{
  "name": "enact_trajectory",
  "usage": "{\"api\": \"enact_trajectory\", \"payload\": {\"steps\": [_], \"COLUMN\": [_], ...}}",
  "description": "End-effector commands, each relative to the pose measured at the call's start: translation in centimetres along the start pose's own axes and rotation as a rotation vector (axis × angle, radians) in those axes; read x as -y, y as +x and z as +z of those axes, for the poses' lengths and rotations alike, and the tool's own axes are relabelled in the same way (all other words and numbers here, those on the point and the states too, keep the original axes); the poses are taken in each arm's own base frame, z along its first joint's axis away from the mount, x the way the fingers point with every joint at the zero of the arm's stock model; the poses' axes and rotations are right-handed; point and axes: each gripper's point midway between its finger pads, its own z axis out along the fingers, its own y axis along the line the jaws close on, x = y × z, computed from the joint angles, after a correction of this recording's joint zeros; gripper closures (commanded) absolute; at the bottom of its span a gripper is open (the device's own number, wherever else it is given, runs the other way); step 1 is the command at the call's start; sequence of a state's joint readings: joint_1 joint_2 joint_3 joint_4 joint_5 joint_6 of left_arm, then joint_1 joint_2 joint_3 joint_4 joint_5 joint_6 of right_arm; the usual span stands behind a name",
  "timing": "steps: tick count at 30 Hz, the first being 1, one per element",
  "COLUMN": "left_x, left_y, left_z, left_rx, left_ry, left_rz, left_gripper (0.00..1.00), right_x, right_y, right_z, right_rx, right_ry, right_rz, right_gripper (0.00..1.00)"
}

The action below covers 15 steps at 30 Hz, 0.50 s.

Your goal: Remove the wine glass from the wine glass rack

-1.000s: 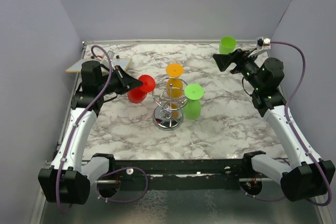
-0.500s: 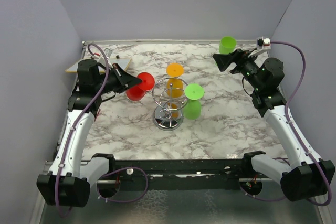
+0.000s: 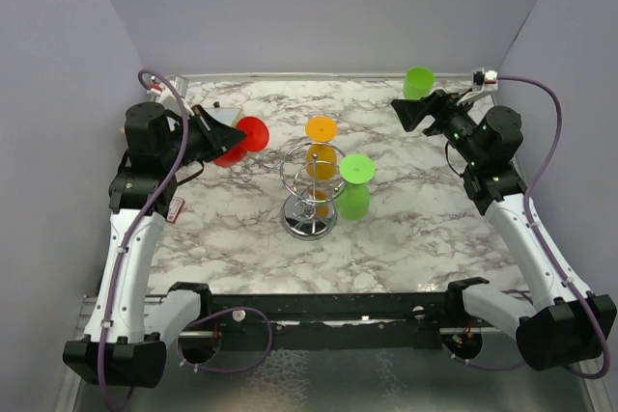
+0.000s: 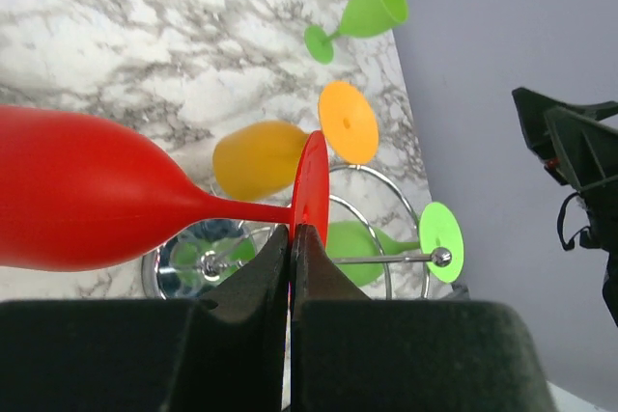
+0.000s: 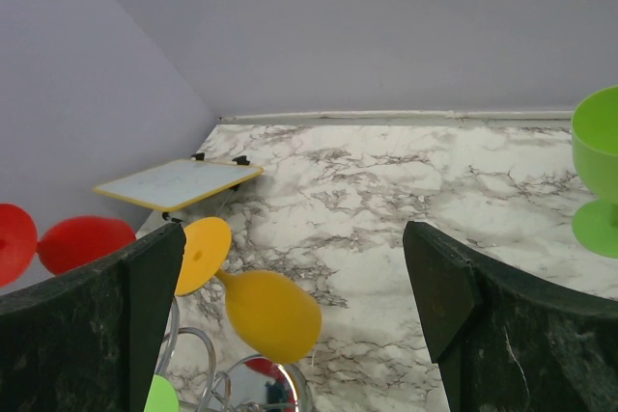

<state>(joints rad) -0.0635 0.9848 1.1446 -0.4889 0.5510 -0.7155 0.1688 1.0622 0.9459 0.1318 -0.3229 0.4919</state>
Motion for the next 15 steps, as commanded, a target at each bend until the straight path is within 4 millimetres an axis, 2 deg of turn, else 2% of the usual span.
{"api": "enact_trajectory", "payload": {"steps": [1, 6, 12, 15], "left_x": [2.2, 6.7, 12.5, 14.1], "left_y": [-5.0, -7.3, -5.8, -4.7], "left_z": [-2.3, -4.3, -5.6, -6.5], "left_rx": [0.213, 0.37, 0.462, 0.524], "left_ry": [-0.018, 0.16, 0.474, 0.571], "left_rz": [0.191, 0.508, 0.843, 1.017], "left_gripper": [1.0, 1.0, 1.0, 1.0], "right_x": [-0.6, -1.0, -1.8, -2.5], "right_y": [-1.0, -1.4, -1.8, -1.7], "right_z": [-0.1, 0.0, 0.2, 0.5], "right_rx": [0.026, 0.026, 0.017, -0.004], "right_ry": [-0.02, -0.032, -0.065, -0.095], "right_rz": [-0.016, -0.007, 0.026, 0.057], "right_gripper": [0.04, 0.04, 0.04, 0.04]}}
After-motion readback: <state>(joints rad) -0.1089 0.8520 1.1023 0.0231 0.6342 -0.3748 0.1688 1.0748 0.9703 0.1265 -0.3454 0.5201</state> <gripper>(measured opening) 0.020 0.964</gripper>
